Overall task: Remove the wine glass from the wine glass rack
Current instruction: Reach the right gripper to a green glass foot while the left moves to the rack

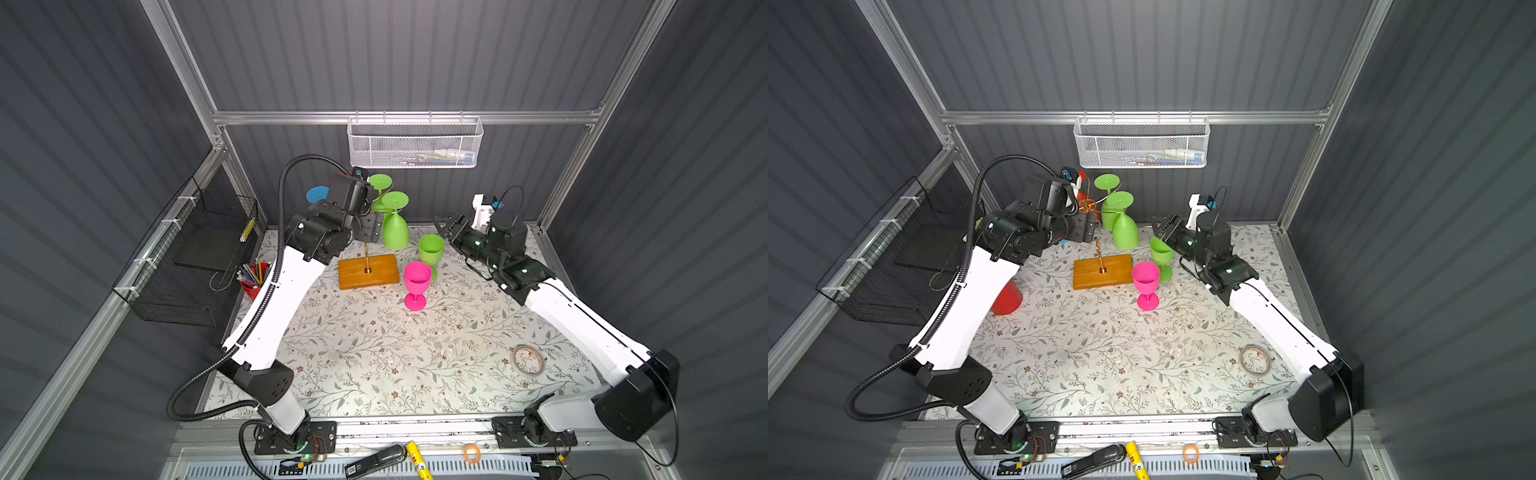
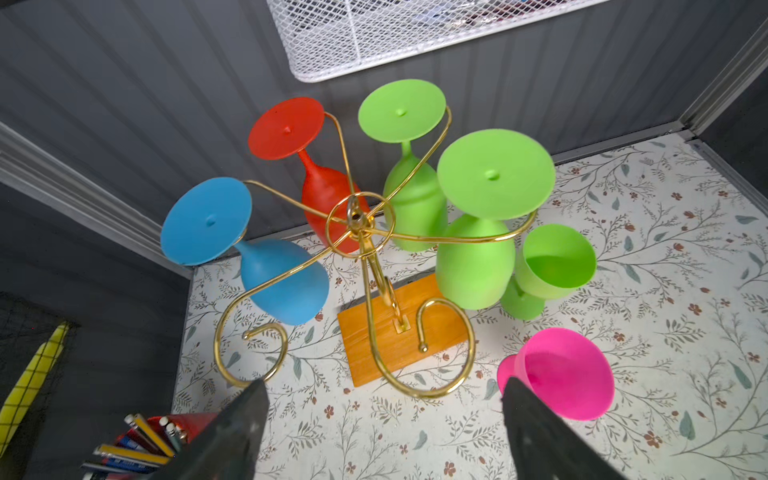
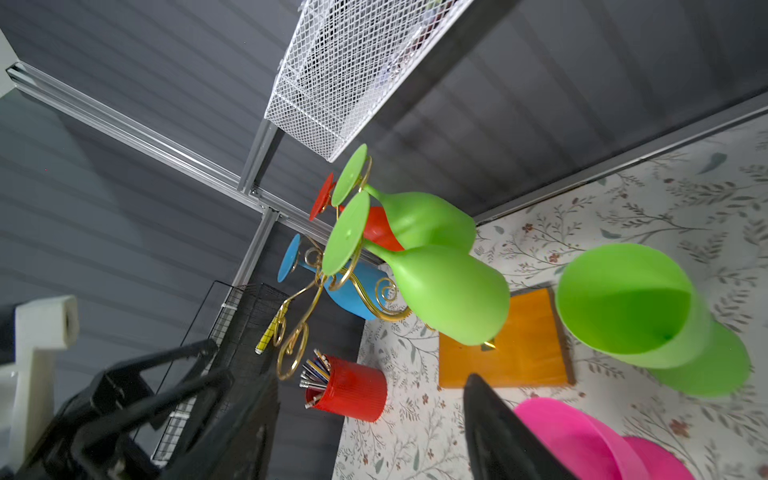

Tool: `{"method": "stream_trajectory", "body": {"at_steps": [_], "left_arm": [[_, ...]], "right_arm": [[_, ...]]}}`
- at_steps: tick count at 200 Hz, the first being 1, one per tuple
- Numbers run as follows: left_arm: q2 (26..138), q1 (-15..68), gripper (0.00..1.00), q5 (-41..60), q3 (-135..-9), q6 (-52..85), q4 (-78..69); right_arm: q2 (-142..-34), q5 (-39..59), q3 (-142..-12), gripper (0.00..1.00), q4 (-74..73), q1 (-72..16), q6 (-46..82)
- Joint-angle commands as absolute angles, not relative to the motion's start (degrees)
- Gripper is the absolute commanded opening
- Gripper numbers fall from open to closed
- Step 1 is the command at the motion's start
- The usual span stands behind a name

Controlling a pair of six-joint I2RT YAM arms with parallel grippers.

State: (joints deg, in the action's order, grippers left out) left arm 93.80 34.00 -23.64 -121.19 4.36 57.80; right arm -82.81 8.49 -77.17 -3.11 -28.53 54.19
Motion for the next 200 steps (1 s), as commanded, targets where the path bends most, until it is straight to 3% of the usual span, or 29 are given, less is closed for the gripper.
{"method": "stream_trajectory", "body": {"at_steps": [1, 85, 144, 200], "left_arm": [[90.0, 33.2, 0.88, -23.6, -117.4, 5.1, 55.1], [79.6, 33.1, 0.88, -19.9, -99.0, 4.1, 43.3], [76.9, 33.1, 0.87, -18.5, -92.9, 3.1, 37.9], [74.7, 33.1, 0.87, -17.8, -89.4, 2.4, 35.1]], "right_arm": [[-87.6, 7.3, -82.2, 0.66, -5.3, -28.9, 59.3], [-102.7, 9.9, -98.7, 0.49, -6.3, -28.9, 64.4], [-105.3, 9.7, -100.0, 0.4, -6.2, -28.7, 64.7], [-108.0, 11.2, -101.7, 0.38, -6.4, -28.6, 65.2]]}}
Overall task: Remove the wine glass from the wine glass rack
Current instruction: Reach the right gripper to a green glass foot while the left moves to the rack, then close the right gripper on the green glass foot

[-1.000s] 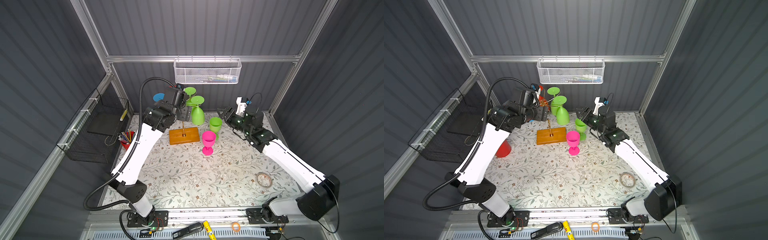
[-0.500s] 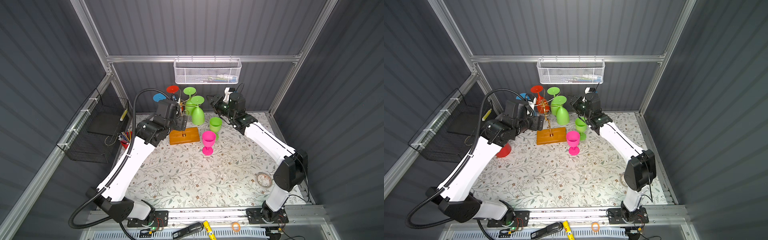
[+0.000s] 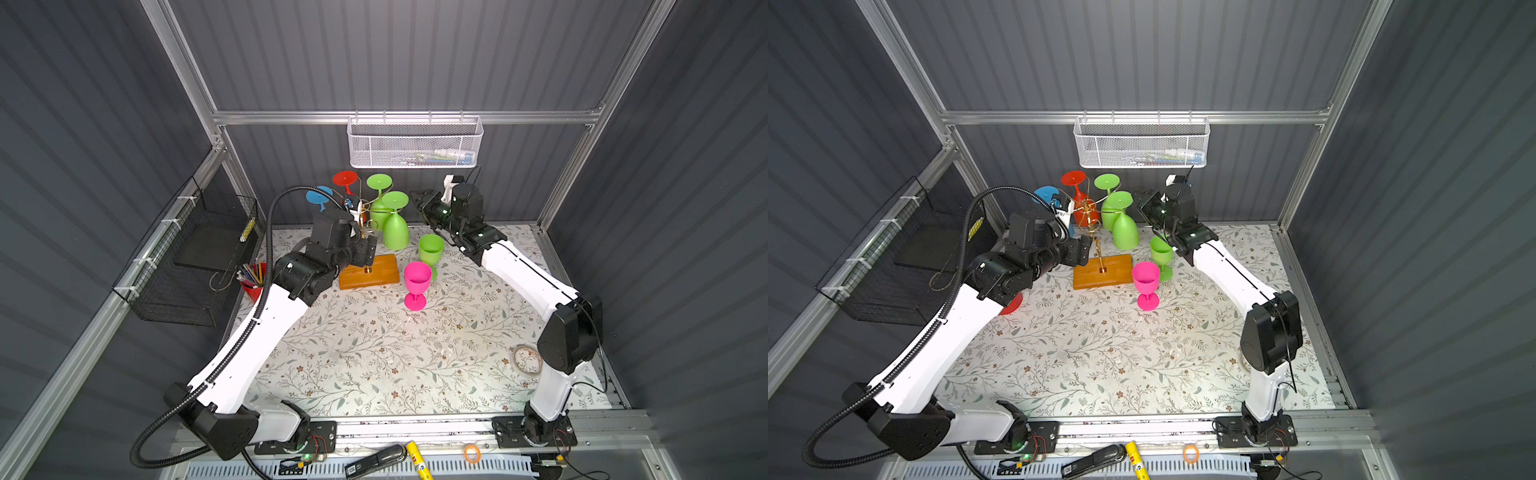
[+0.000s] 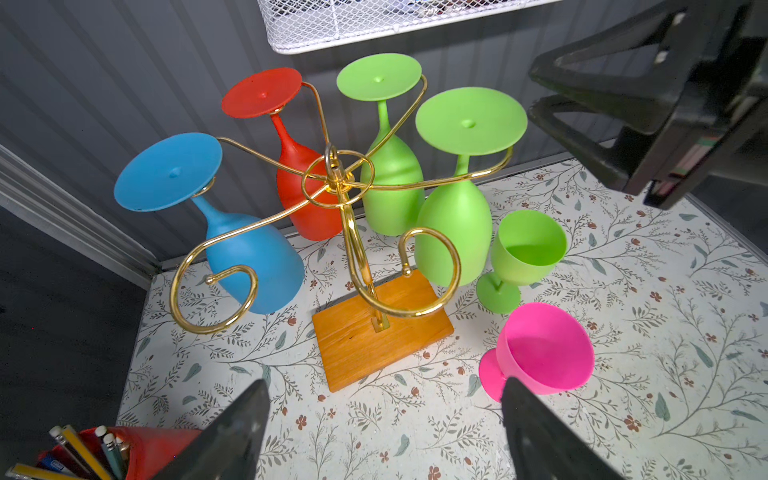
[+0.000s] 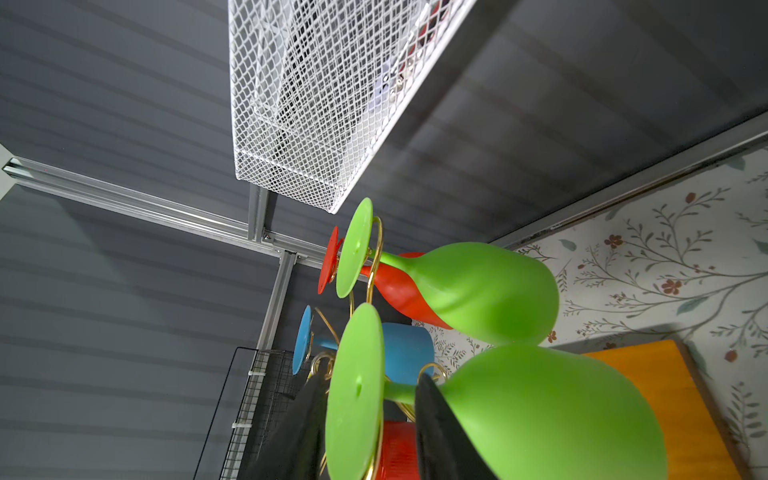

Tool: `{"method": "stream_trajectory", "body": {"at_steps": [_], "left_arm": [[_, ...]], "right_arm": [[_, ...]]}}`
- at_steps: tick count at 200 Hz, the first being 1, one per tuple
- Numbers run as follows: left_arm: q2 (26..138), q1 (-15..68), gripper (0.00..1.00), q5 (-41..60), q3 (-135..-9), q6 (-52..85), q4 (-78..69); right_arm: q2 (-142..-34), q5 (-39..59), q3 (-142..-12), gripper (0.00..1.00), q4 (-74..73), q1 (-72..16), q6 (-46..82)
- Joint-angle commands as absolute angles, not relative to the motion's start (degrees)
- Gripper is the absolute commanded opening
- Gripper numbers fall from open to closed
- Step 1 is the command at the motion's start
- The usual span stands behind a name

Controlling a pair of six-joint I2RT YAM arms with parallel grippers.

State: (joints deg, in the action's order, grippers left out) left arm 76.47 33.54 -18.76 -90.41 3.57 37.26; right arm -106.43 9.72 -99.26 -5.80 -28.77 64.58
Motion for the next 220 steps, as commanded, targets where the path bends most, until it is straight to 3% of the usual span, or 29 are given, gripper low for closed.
{"method": "stream_trajectory", "body": {"at_steps": [1, 220], "left_arm": [[74.8, 33.1, 0.87, -17.8, -89.4, 2.3, 35.1], [73.5, 33.1, 0.88, -16.7, -87.2, 1.4, 33.4]], "right_arm": [[-108.0, 11.3, -101.8, 0.38, -6.4, -28.6, 65.2], [-110.5, 12.3, -104.3, 0.21, -6.0, -29.0, 65.0]]}}
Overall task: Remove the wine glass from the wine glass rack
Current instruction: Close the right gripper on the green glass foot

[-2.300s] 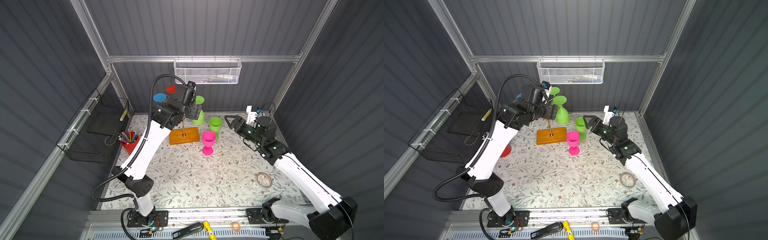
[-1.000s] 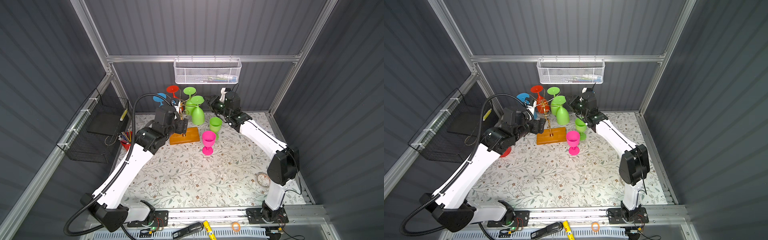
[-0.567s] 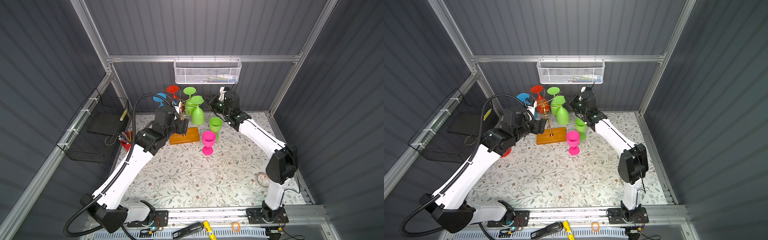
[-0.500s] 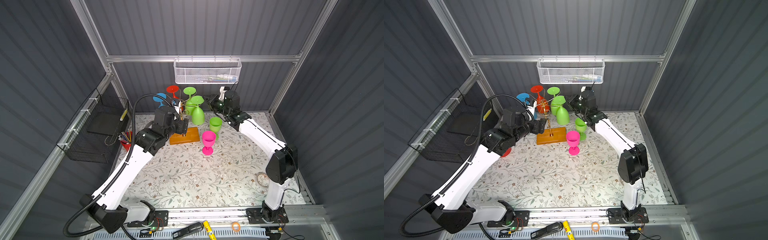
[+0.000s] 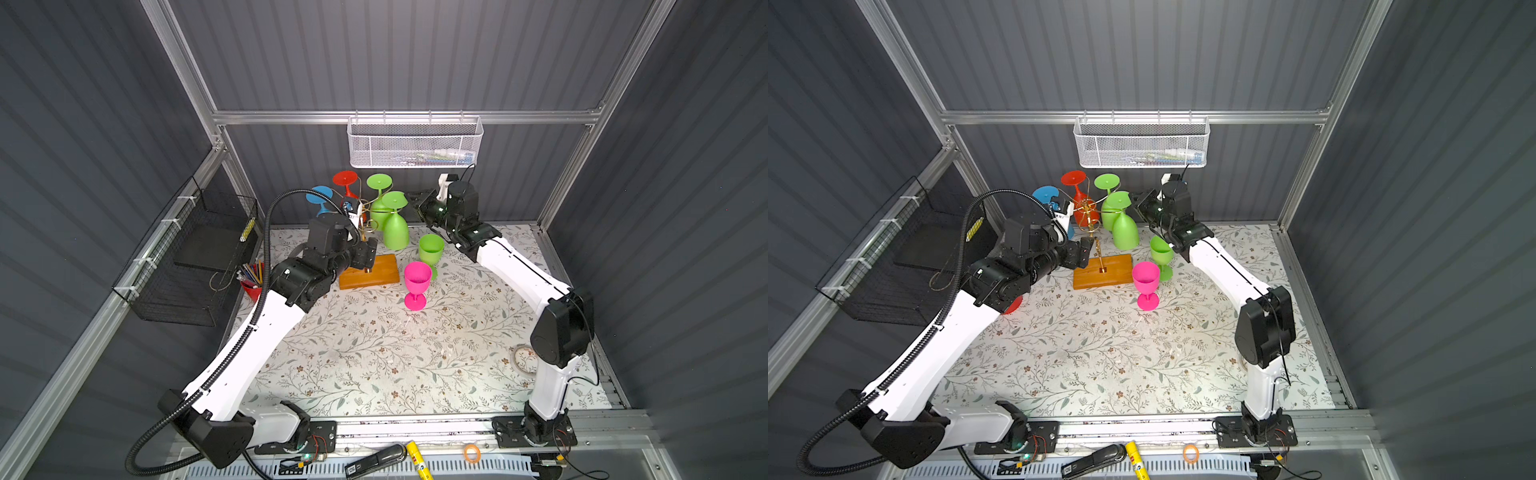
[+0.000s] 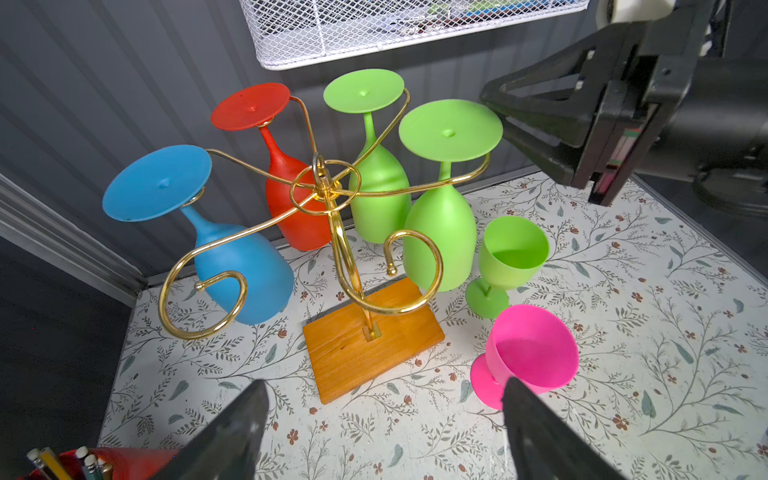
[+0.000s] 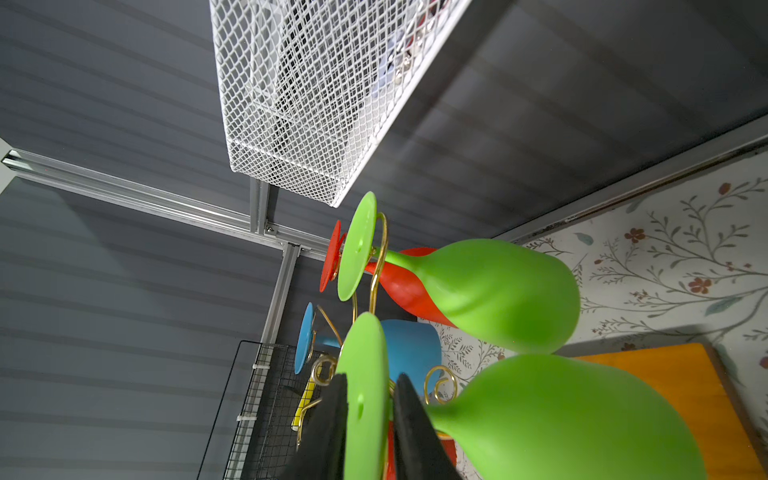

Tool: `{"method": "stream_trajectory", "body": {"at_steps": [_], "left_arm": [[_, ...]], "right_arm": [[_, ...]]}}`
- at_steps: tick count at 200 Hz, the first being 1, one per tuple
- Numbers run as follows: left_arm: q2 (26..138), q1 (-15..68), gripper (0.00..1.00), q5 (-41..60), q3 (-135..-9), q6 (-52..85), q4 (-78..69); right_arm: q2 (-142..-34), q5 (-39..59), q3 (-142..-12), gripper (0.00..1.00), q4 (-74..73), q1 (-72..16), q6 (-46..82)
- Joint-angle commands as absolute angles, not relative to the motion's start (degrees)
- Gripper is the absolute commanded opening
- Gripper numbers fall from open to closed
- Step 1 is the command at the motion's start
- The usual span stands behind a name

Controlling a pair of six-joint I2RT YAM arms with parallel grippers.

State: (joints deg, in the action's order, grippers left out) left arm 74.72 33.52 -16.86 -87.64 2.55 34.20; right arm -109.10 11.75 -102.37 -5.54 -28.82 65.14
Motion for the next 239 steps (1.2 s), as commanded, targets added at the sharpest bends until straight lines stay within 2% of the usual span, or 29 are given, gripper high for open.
{"method": "stream_trajectory", "body": {"at_steps": [1, 89, 126, 239], "left_arm": [[73.5, 33.1, 0.88, -16.6, -87.1, 1.4, 33.4], [73.4, 33.1, 0.89, -18.9, -86.4, 1.0, 32.7], [73.4, 33.1, 0.89, -20.2, -85.8, 0.6, 32.2], [73.3, 33.1, 0.88, -21.2, -85.0, 0.3, 31.8]], "right_arm": [[-110.5, 12.2, -104.3, 0.2, -6.1, -29.1, 65.0], [-109.6, 12.4, -104.3, 0.11, -7.0, -29.4, 64.5], [-108.8, 12.1, -104.4, 0.03, -7.2, -29.5, 64.4], [-105.6, 10.7, -103.6, 0.0, -8.0, -30.0, 64.7]]}}
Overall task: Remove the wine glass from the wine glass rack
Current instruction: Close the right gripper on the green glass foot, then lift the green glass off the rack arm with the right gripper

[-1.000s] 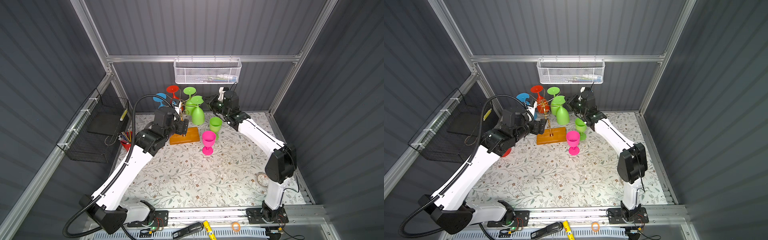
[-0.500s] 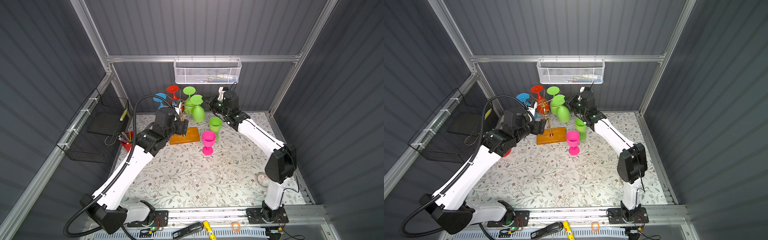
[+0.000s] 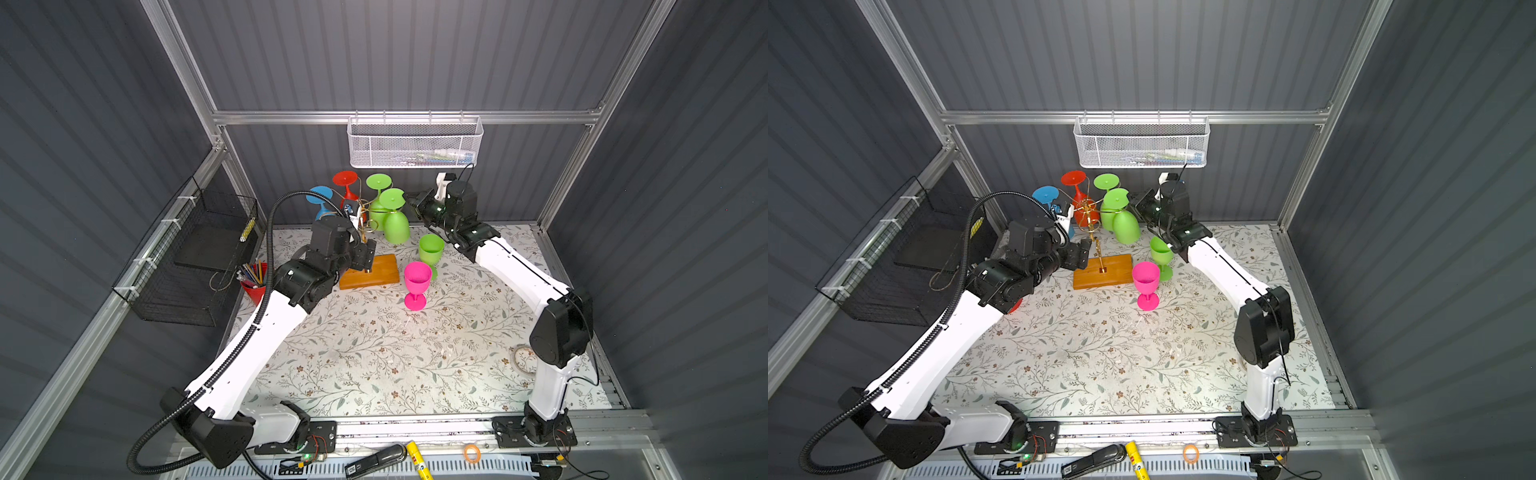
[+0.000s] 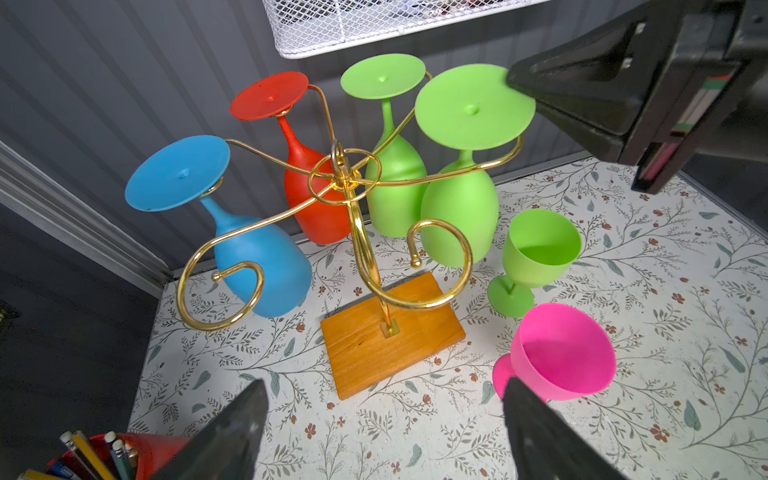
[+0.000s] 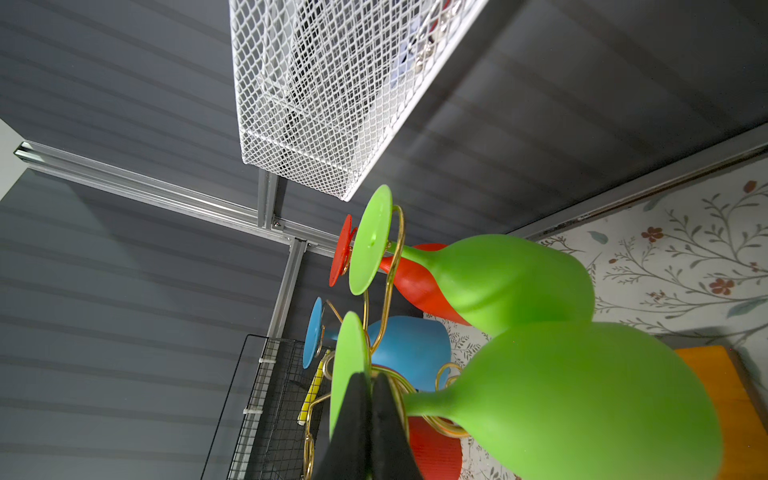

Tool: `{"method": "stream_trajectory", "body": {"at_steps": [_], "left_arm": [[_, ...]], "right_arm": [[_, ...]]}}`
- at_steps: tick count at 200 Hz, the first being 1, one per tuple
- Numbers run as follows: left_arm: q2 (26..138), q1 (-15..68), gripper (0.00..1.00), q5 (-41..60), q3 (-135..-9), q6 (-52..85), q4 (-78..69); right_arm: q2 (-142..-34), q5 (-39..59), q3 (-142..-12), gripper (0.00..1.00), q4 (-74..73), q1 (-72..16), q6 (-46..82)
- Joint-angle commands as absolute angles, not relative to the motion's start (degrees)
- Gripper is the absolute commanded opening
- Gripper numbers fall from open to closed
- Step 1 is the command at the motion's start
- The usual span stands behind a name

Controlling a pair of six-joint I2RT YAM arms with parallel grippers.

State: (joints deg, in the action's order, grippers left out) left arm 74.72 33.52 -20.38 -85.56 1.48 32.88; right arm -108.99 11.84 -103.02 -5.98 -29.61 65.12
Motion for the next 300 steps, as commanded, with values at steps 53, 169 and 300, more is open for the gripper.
{"method": "stream_trajectory", "body": {"at_steps": [53, 169, 300], "left_arm": [[73.1, 33.1, 0.88, -21.2, -84.7, 0.3, 31.6], [73.4, 33.1, 0.88, -20.8, -84.8, 0.5, 31.6], [73.6, 33.1, 0.88, -20.3, -84.6, 0.7, 31.5]], "right_arm": [[-103.0, 9.2, -100.6, 0.0, -9.0, -29.8, 64.4], [-100.1, 9.8, -95.3, 0.0, -10.1, -29.5, 64.5], [-101.4, 10.2, -94.7, 0.0, -10.0, -32.0, 65.0]]}}
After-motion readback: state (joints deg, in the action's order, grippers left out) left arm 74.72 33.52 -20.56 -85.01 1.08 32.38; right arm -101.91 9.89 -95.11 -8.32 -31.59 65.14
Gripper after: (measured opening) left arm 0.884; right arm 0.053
